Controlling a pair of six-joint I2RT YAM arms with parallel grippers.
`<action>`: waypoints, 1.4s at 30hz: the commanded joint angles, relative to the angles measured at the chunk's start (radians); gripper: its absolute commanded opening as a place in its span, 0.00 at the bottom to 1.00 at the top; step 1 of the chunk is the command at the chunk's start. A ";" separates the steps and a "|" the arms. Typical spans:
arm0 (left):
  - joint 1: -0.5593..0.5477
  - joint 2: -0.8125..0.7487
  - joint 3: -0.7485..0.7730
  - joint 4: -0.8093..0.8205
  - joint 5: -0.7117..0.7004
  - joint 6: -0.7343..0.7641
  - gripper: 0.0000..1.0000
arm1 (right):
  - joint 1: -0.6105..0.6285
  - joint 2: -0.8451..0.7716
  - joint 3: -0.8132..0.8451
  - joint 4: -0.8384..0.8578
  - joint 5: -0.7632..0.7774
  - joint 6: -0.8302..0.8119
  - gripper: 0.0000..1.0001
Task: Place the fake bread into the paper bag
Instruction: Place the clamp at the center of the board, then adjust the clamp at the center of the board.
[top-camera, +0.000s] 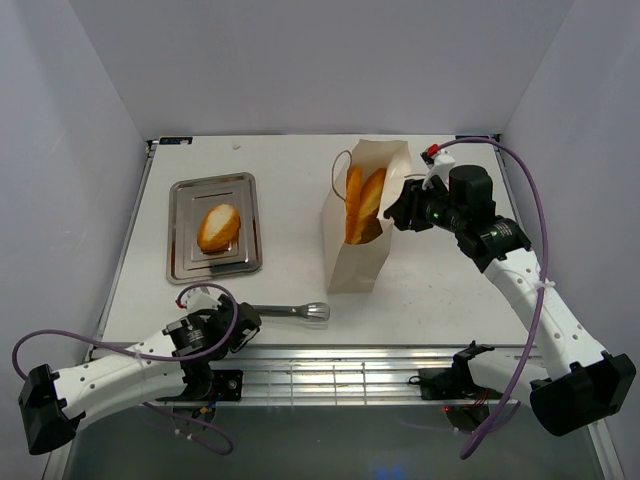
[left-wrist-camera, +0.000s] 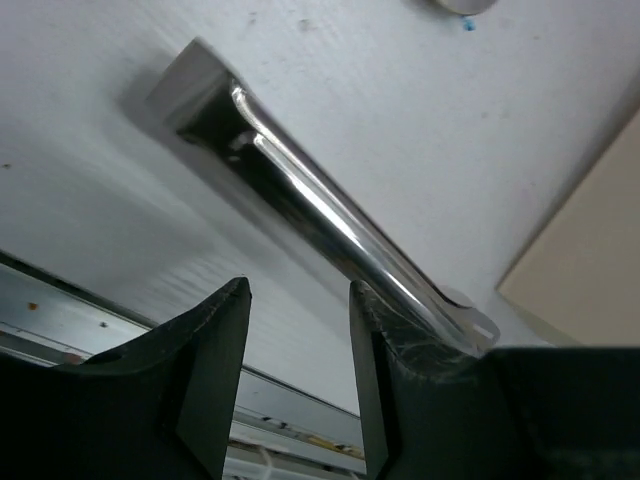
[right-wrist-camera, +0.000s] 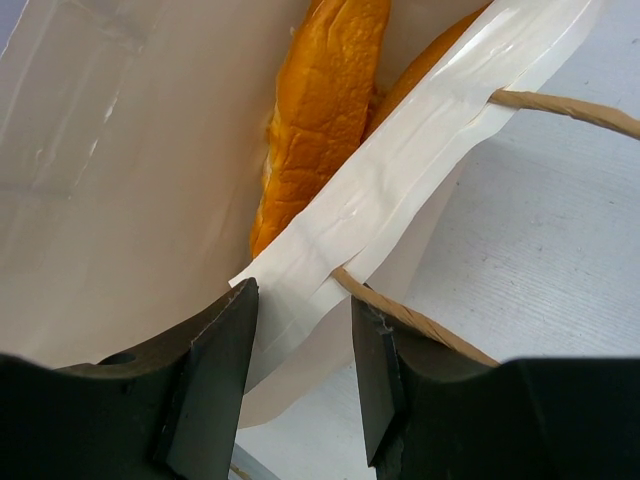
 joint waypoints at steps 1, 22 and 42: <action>-0.003 -0.045 -0.062 -0.060 0.047 -0.066 0.56 | -0.001 -0.016 -0.014 -0.027 0.007 -0.020 0.49; -0.003 0.068 0.248 0.015 0.003 0.493 0.67 | -0.001 -0.014 -0.029 -0.020 0.001 -0.015 0.49; -0.001 0.496 0.459 0.293 0.560 1.415 0.72 | -0.001 -0.039 -0.018 -0.046 0.013 -0.023 0.49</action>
